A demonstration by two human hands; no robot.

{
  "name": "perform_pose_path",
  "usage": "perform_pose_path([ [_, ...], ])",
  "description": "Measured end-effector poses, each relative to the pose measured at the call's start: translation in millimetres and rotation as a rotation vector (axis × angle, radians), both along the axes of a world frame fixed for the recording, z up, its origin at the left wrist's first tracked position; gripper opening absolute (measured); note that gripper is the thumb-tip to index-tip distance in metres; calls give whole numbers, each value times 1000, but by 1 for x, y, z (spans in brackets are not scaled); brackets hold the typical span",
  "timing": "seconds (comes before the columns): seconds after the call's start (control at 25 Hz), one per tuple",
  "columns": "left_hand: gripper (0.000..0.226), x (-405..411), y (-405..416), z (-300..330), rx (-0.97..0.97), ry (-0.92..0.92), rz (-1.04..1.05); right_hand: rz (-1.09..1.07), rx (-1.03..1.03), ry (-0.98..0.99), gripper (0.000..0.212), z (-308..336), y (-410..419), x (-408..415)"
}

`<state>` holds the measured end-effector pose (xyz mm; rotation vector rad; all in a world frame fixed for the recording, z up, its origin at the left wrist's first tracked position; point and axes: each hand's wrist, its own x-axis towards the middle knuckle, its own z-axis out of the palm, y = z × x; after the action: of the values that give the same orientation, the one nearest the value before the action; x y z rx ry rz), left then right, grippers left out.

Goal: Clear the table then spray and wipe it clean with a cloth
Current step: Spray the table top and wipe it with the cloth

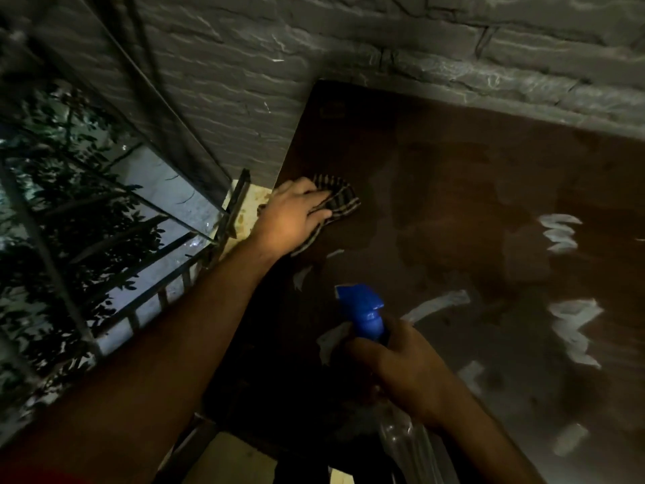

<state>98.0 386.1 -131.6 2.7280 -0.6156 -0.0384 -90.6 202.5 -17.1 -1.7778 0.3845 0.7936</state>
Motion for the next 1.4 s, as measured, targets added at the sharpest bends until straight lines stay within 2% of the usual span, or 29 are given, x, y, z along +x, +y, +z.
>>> perform_pose_path([
  [0.04,39,-21,-7,2,-11,24,-23,-3,-10,-2,39,2,-5,-3],
  [0.16,44,-100,2,2,-6,28,-261,-15,-14,-35,37,5,-21,-7],
  [0.2,43,-112,20,2,-1,17,-250,0,12,-44,35,8,-26,-8],
  [0.32,36,-83,57,3,-10,30,179,46,31,-64,33,7,-33,-15],
  [0.36,36,-63,52,3,17,27,284,59,23,-71,32,4,-32,-17],
  [0.4,36,-49,38,4,33,13,304,59,19,-73,31,2,-30,-18],
  [0.52,36,-66,-19,5,18,47,31,54,19,-72,34,-5,-25,-20],
  [0.6,40,-116,-12,3,34,21,-199,55,28,-77,38,-6,-22,-21],
  [0.64,42,-131,8,5,17,24,-198,45,32,-77,38,-5,-21,-23],
  [0.8,41,-70,59,3,-32,12,174,21,57,-83,21,-4,-9,-20],
  [0.88,42,-29,41,1,-22,-16,228,-1,50,-98,17,-4,2,-16],
  [0.96,41,-34,2,2,26,72,167,-27,47,-106,20,-3,12,-14],
  [1.0,41,-51,-7,3,22,113,55,-30,41,-113,24,-2,17,-14],
  [1.08,38,-99,6,3,-15,68,-179,-32,34,-117,34,1,25,-15],
  [1.12,39,-113,28,-2,-36,34,-224,-29,35,-118,36,2,27,-16],
  [1.28,45,-70,93,-4,-67,5,85,-30,-7,-97,37,0,28,-20],
  [1.4,40,-55,54,2,-14,35,97,-42,-12,-84,34,2,34,-24],
])
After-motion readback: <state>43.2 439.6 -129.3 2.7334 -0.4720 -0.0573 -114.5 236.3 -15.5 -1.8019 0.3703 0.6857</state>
